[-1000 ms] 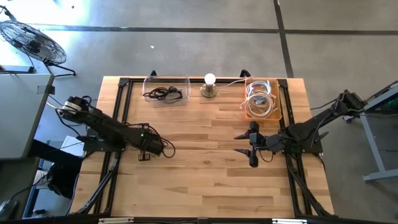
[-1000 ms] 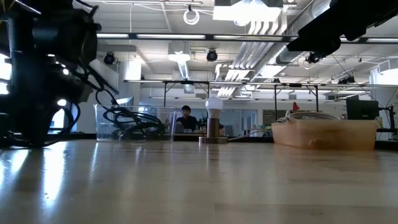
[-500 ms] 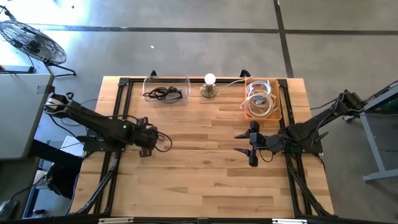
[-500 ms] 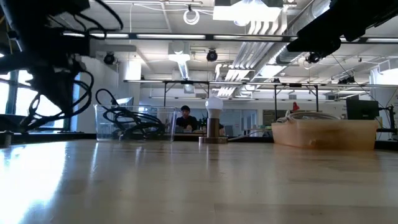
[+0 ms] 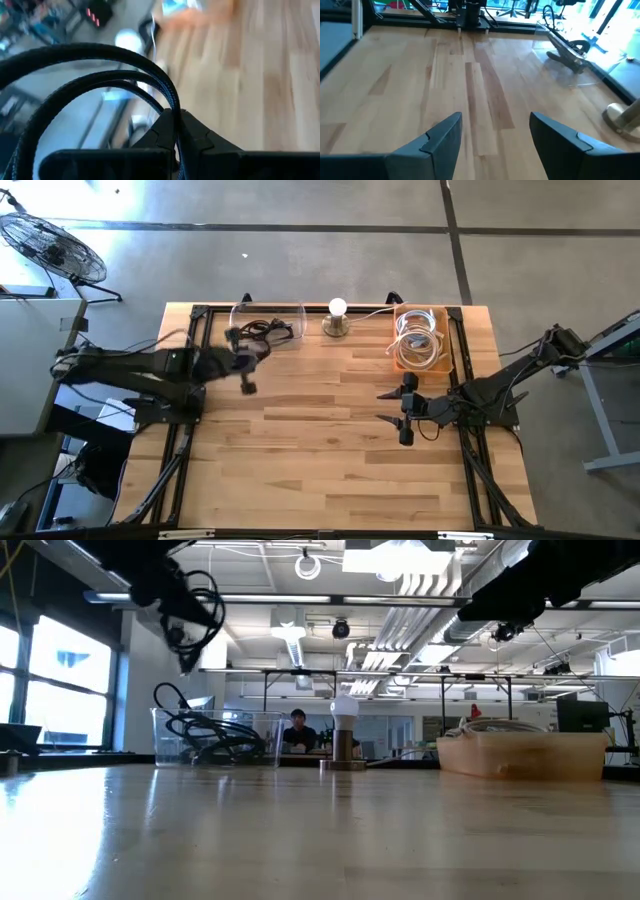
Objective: Pick & Place USB Port
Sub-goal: Put the black USB cable into the transparent bin
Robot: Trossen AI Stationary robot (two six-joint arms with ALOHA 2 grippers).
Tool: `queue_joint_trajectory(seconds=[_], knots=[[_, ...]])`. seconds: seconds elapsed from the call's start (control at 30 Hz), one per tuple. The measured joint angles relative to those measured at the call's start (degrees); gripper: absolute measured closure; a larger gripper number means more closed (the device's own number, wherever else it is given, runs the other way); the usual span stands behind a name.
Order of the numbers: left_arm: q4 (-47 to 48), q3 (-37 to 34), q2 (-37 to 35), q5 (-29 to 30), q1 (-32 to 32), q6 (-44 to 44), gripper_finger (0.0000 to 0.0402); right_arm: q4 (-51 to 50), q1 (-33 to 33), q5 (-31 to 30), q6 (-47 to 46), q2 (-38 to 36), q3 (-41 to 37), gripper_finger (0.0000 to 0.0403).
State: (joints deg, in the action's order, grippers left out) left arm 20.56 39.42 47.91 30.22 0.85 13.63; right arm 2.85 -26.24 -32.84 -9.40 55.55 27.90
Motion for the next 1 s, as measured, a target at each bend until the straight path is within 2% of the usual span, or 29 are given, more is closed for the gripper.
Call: queue_joint_trajectory(seconds=[0.13,0.3,0.5,0.67,0.8,0.9,1.0], knots=[[-8.2,0.0,0.2,-12.8,11.9,6.2,0.0397,0.0,0.0,-0.7,3.2,0.0,0.0,0.0178],[-13.9,0.0,3.9,-26.6,26.2,7.1,0.0397,0.0,0.4,-1.1,4.5,0.0,0.0,0.0178],[-19.0,0.0,12.9,-37.8,36.7,6.0,0.0397,-0.1,2.5,1.6,4.5,0.0,0.0,0.0178],[-24.8,0.0,21.6,-40.7,40.4,6.0,0.0389,-0.1,4.2,1.8,4.5,0.0,0.0,0.0178],[-29.5,0.0,24.9,-41.8,41.3,6.0,0.0376,-0.3,5.2,4.8,4.5,0.0,0.0,0.0178],[-30.6,0.0,25.1,-39.4,41.1,6.6,0.0368,-0.3,5.9,7.1,4.5,0.0,0.0,0.0178],[-30.4,0.0,25.0,-36.2,41.1,6.7,0.0363,-0.4,6.4,6.5,4.7,0.0,0.0,0.0178]])
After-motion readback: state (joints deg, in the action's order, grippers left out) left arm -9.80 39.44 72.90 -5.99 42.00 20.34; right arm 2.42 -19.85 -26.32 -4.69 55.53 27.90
